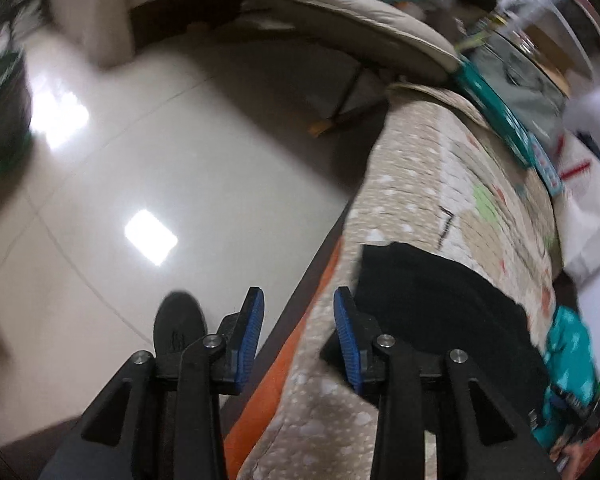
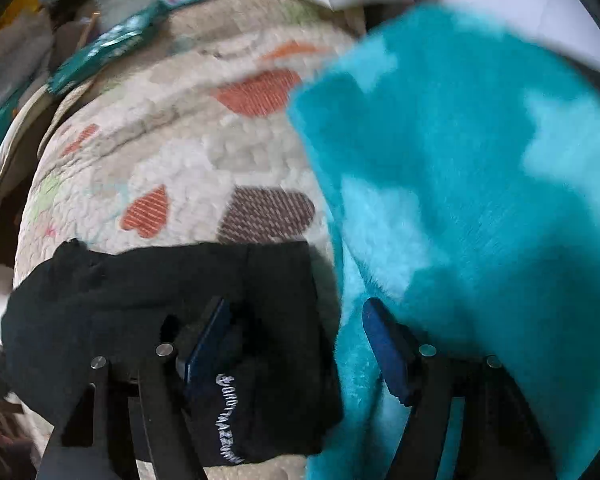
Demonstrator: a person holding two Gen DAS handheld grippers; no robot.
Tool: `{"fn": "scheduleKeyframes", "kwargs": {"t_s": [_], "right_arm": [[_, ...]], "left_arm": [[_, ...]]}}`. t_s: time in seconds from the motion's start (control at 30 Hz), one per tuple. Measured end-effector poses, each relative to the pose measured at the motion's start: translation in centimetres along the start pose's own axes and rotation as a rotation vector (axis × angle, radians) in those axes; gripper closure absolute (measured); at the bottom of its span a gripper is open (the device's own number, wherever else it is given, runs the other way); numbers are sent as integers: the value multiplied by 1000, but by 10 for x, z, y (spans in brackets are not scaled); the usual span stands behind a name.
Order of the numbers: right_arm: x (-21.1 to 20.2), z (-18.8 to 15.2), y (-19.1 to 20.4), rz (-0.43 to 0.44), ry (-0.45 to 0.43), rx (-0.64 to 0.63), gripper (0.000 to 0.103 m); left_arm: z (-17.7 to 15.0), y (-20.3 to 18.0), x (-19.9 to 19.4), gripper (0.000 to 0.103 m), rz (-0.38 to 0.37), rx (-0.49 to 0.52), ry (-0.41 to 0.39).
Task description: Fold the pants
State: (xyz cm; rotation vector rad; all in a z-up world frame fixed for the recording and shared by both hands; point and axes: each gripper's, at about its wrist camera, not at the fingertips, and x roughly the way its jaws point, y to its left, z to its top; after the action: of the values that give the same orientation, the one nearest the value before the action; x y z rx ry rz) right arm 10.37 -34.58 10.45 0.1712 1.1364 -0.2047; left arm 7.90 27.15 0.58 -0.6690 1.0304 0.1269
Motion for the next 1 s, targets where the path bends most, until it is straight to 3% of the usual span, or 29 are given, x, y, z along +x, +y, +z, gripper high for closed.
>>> {"fn": "scheduleKeyframes", "kwargs": {"t_s": [0.07,0.17,0.33,0.43,0.57,0.67,0.7,0.73,0.77,1.0], "right_arm": [[-15,5,26,13,-60,-64,29],[-22,13,72,150,-72,-145,28],[-8,18,195,476,43,-360,28],[2,11,268,570,108,-487,28],[16,2,347,623,157,-649,28],[31,-5,401,607,188,-789,28],[38,-9,419,602,204,-839,28],[43,-10,430,599,218,-865,28],[47,-15,438,591,233,-894,28],[76,-42,490,556,305,-1050,28]], "left_arm": [[-1,9,1,68,-33,-74,15],[-8,8,-1,68,-78,-144,20],[-32,-1,6,59,-198,-244,47],[-43,-4,22,59,-239,-262,94],[-50,-13,41,54,-238,-238,133],[-57,-21,49,55,-211,-193,158],[-57,-26,46,61,-186,-156,150],[-57,-31,44,70,-176,-123,142],[-57,-34,42,72,-170,-104,135],[-59,-31,44,71,-177,-156,121]]}}
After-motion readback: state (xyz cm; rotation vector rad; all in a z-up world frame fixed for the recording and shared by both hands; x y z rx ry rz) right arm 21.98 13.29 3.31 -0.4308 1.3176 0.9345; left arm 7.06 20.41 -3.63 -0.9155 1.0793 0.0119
